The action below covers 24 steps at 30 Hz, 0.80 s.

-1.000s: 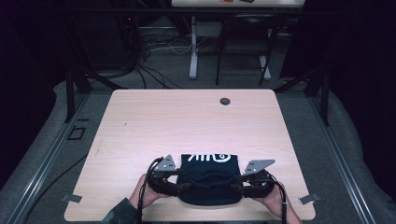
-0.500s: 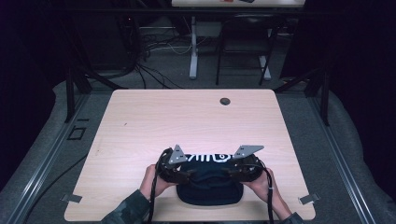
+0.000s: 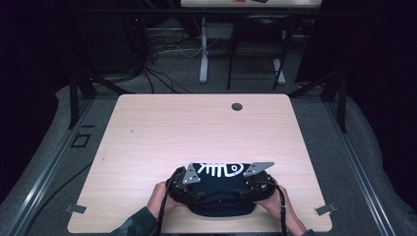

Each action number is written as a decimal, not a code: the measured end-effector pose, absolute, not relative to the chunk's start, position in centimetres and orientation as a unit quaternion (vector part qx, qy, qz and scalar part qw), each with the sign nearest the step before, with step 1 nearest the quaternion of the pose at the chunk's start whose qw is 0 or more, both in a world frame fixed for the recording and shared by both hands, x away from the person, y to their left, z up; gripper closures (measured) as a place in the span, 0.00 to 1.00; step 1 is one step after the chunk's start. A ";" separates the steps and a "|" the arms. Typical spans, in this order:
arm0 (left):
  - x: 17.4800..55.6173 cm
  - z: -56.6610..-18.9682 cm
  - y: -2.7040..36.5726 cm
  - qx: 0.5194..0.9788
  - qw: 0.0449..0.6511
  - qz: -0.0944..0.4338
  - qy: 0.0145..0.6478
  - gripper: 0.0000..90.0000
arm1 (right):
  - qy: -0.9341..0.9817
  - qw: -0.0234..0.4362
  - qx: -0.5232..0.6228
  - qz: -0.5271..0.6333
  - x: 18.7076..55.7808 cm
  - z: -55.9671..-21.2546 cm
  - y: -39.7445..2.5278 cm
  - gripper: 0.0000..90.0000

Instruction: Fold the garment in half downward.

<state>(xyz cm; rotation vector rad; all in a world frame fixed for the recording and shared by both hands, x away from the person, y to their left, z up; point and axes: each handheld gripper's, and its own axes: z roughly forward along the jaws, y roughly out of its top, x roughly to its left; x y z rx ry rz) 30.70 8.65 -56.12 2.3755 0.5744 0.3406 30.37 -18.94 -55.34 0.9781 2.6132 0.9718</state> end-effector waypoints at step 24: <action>31.4 -57.6 9.7 0.898 0.350 0.109 0.245 0.14 | 0.876 0.105 0.340 0.326 29.8 -56.9 -19.3 0.25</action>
